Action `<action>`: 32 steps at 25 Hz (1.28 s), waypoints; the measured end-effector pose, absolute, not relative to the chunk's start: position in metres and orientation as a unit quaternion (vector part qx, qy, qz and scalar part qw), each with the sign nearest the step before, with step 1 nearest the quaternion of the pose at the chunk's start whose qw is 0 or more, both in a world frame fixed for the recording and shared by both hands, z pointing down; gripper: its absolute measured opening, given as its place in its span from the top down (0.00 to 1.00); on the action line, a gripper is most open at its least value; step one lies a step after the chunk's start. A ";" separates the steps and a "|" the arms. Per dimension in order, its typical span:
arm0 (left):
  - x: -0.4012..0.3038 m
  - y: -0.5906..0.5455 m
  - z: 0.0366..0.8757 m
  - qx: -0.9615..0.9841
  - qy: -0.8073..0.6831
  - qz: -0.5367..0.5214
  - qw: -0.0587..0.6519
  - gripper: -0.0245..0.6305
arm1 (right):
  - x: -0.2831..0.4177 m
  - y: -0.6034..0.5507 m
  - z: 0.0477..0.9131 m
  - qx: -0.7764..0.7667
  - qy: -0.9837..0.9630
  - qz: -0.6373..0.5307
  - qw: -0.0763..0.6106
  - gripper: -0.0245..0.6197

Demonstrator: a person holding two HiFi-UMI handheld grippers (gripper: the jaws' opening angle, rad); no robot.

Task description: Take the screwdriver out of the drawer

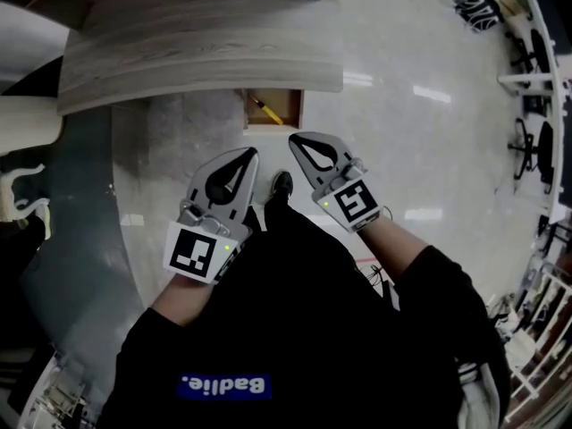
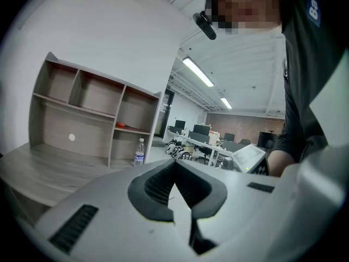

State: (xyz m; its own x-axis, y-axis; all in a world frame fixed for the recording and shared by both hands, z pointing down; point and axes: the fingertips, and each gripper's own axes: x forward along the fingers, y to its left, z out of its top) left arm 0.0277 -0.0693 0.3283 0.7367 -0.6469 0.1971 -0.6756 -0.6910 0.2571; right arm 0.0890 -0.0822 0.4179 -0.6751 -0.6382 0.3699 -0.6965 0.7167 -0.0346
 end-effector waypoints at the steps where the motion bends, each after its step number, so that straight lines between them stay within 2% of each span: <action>1: 0.027 -0.071 0.331 0.917 -0.361 0.046 0.160 0.96 | 0.089 -0.085 0.423 0.368 -0.909 0.090 0.173 0.92; 16: -0.004 -0.096 0.365 0.910 -0.361 0.038 0.199 0.96 | 0.056 -0.122 0.509 0.391 -0.880 0.104 0.251 0.92; 32: -0.029 -0.099 0.379 0.912 -0.351 0.027 0.211 0.96 | 0.047 -0.141 0.627 0.430 -0.823 0.144 0.342 0.92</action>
State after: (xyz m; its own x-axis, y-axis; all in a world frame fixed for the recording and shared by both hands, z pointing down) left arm -0.0285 -0.0988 0.3794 0.7522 -0.6288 0.1969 -0.6514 -0.6649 0.3655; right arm 0.0473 -0.1410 0.6273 -0.3973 -0.6091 0.6865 -0.8060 0.5892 0.0563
